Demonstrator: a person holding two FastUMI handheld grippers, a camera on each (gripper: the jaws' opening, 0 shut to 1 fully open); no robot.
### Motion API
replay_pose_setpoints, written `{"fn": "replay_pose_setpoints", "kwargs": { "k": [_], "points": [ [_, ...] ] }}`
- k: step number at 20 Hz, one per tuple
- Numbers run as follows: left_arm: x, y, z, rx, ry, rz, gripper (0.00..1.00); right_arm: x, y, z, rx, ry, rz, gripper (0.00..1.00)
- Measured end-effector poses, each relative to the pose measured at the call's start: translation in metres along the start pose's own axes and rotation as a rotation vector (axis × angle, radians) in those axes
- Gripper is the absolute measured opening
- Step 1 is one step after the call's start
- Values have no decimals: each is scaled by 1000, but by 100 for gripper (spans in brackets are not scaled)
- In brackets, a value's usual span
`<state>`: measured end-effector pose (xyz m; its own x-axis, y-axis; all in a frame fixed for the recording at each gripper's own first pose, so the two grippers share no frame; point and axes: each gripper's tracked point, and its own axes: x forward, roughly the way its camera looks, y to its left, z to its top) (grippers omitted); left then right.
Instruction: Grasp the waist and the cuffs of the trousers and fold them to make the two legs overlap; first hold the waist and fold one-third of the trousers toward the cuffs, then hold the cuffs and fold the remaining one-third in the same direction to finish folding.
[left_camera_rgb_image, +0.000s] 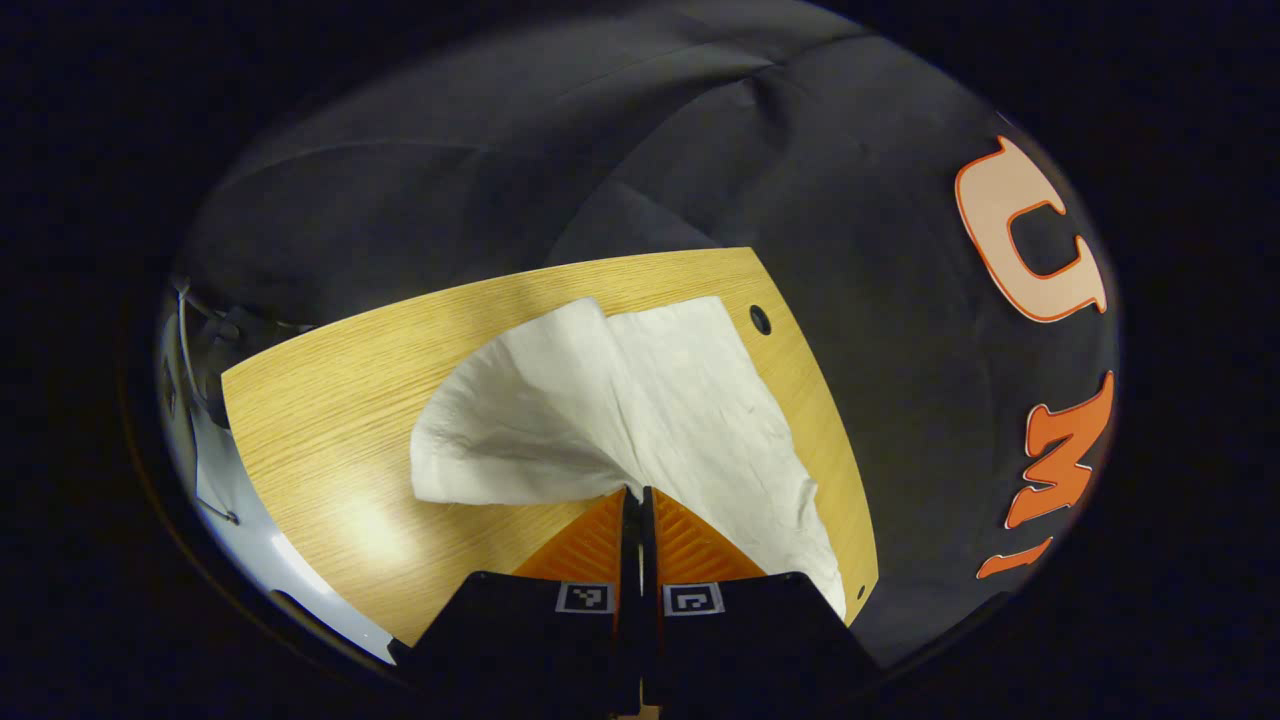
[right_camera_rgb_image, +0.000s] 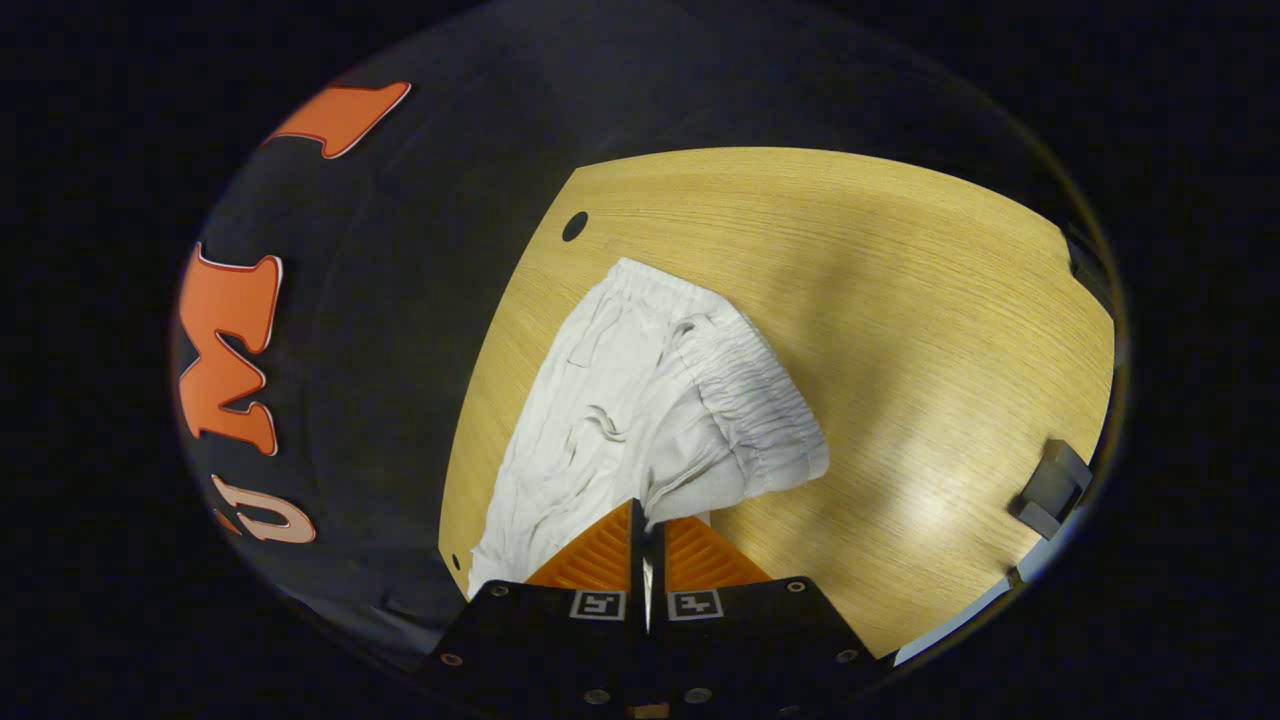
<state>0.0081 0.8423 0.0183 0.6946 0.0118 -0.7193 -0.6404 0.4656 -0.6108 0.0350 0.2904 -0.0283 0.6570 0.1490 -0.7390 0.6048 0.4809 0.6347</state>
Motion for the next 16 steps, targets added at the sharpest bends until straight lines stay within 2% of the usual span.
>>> {"fn": "replay_pose_setpoints", "kwargs": {
  "k": [2, 3, 4, 6, 10, 16],
  "points": [
    [8, -18, 11, 3, -2, -14, 4, 3, 16, 9, 0, -3, 20, 1],
    [11, -27, 16, -1, -2, -28, 4, 5, 25, 15, 2, -1, 29, 6],
    [15, -35, 23, -4, -3, -37, 4, 8, 32, 19, 1, 2, 37, 1],
    [22, -52, 39, -4, -10, -55, 4, 13, 45, 31, -5, -2, 46, 1],
    [51, -94, 69, 37, -16, -90, 4, 34, 69, 62, -16, -35, 38, 1],
    [113, -132, 102, 83, 20, -92, 4, 88, 93, 93, -40, -35, 2, 1]
  ]
}}
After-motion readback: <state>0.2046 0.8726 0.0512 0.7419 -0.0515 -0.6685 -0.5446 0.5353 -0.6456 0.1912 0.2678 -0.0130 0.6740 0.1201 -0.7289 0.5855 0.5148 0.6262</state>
